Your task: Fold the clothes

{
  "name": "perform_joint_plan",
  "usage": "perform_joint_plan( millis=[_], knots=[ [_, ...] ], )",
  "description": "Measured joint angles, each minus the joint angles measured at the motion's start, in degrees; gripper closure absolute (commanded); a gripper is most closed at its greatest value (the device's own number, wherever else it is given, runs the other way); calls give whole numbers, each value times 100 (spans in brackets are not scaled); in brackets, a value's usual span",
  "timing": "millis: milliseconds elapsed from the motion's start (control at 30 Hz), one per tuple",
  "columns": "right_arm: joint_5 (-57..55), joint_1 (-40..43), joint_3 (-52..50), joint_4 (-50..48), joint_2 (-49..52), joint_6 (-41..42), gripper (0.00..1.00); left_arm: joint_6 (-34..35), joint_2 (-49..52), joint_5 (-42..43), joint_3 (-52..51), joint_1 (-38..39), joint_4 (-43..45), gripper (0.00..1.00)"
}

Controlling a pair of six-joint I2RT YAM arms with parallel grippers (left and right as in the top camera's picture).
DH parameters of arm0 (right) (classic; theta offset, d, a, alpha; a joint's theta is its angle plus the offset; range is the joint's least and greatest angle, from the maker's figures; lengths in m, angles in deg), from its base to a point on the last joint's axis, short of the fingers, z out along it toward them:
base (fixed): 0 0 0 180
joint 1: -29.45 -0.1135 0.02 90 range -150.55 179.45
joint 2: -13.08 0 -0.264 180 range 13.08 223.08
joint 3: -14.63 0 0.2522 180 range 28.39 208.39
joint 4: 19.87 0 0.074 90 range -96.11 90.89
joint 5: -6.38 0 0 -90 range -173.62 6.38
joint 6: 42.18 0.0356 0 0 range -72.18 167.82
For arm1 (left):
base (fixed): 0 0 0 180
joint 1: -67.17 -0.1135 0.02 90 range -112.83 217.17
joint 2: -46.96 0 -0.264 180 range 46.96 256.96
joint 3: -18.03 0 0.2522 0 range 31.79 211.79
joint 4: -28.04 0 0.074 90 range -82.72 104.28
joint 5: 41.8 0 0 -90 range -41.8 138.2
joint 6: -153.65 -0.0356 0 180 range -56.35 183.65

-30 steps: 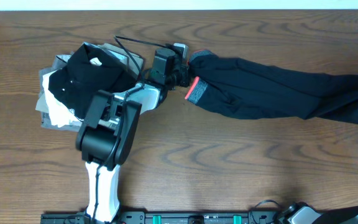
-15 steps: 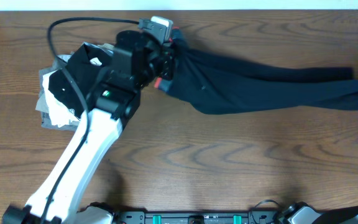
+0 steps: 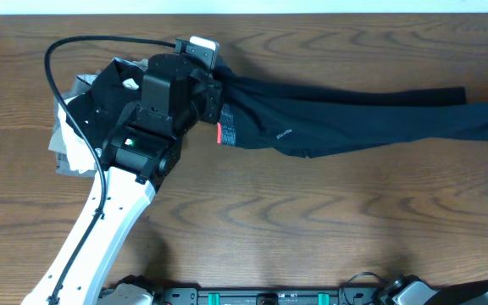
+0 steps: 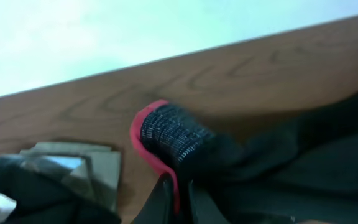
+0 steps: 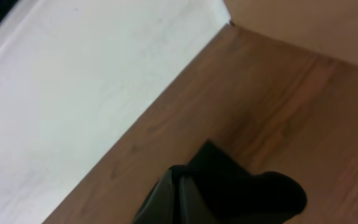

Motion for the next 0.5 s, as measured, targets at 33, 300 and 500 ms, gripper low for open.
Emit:
perform_joint_plan(
  millis=[33, 300, 500],
  knots=[
    [-66, -2, 4, 175, 0, 0, 98, -11, 0, -7, 0, 0, -107, 94],
    [-1051, 0, 7, 1534, 46, 48, 97, -9, -2, -280, -2, 0, -1193, 94],
    [-1563, 0, 4, 1703, 546, 63, 89, 74, -2, -518, -4, 0, -1473, 94]
  ],
)
